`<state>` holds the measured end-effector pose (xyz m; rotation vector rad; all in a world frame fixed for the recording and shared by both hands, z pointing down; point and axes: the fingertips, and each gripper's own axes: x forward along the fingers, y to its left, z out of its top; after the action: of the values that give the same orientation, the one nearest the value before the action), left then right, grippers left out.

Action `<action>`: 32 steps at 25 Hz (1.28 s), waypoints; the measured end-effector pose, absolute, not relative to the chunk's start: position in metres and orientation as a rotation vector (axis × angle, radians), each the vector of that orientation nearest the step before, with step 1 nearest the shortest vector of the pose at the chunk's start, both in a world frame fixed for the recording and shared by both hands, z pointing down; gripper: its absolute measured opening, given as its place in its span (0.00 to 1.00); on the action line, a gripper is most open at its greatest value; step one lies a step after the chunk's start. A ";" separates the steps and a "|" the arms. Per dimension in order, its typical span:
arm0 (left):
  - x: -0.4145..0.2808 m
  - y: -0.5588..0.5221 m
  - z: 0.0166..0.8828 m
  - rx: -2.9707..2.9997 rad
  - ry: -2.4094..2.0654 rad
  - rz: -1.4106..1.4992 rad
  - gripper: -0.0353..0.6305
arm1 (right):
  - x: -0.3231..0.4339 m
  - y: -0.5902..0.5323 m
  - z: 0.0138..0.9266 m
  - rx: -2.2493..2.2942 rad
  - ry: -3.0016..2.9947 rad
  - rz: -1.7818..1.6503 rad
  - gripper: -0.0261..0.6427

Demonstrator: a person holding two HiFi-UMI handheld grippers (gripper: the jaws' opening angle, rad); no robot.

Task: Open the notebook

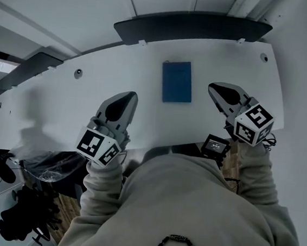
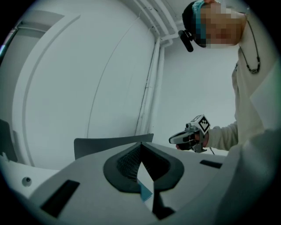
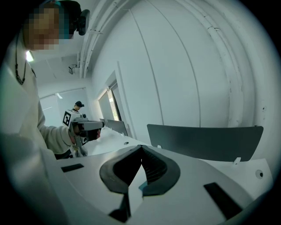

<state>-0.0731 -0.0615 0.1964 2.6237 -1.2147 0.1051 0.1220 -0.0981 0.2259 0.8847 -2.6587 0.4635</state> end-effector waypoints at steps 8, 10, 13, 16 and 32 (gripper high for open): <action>-0.074 -0.071 0.197 2.610 -1.226 0.100 0.05 | 0.125 -0.099 0.234 0.860 -2.647 0.487 0.07; -0.078 -0.074 0.202 2.609 -1.241 0.134 0.05 | 0.125 -0.099 0.235 0.862 -2.648 0.495 0.07; -0.083 -0.077 0.203 2.602 -1.247 0.144 0.05 | 0.125 -0.100 0.237 0.859 -2.650 0.502 0.07; -0.082 -0.077 0.205 2.597 -1.247 0.145 0.05 | 0.125 -0.101 0.239 0.869 -2.654 0.508 0.07; -0.071 -0.064 0.213 2.601 -1.221 0.153 0.05 | 0.124 -0.095 0.256 0.879 -2.636 0.568 0.07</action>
<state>-0.0708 -0.0638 0.2127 2.6007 -1.2214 0.1526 0.1236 -0.0950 0.2556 0.8787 -2.6360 0.5678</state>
